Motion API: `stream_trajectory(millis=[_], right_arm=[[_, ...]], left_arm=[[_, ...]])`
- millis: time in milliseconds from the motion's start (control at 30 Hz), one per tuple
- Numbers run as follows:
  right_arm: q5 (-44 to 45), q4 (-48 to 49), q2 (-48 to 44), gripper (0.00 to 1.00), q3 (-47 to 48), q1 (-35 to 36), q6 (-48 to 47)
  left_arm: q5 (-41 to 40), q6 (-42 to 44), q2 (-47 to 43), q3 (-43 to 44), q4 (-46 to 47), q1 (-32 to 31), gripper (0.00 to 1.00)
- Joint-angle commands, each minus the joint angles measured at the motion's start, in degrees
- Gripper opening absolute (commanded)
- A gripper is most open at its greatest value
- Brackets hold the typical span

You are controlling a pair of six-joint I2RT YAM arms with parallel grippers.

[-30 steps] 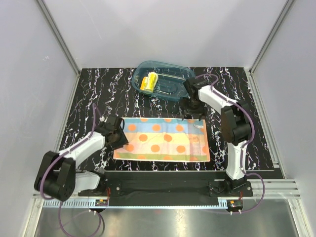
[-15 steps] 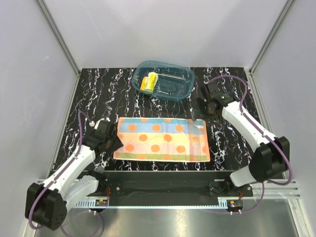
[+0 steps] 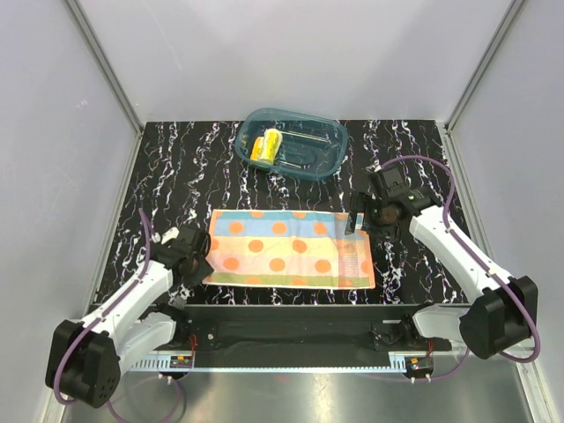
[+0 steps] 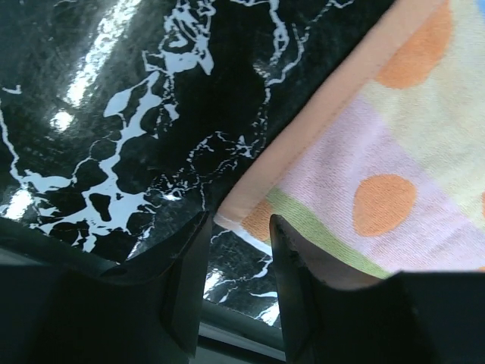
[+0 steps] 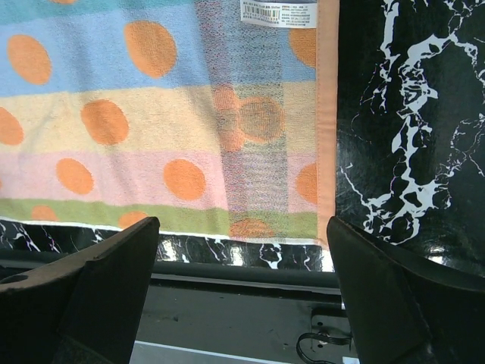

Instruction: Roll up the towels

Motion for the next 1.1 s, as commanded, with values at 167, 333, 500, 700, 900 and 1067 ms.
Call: stream_trajectory(millis=[167,333,500,700,900,1067], right_arm=[[-2.2,0.8,1.0,1.0,0.7,-0.1,-1.9],[-2.4,0.8,1.8,1.0,1.2,-0.2,-2.2],[-2.7,0.7,2.2,1.0,1.4,-0.2,-2.3],[-3.6,1.2,2.7,1.0,0.4,-0.1,-2.0],[-3.4,1.1,2.4,1.0,-1.5,-0.4,0.5],[-0.9,0.0,-0.6,1.0,-5.5,-2.8,7.0]], left_arm=[[-3.7,-3.6,-1.4,-3.3,1.8,0.3,0.42],[-3.7,-3.2,-1.1,-3.2,1.9,0.3,0.41],[-3.9,-2.6,0.0,-2.8,2.5,0.3,0.38],[-3.7,-0.9,1.1,-2.2,3.7,0.3,0.26],[-2.4,0.5,0.5,-2.6,5.0,0.3,0.11],[-1.4,1.6,0.1,-2.1,5.9,0.3,0.0]])
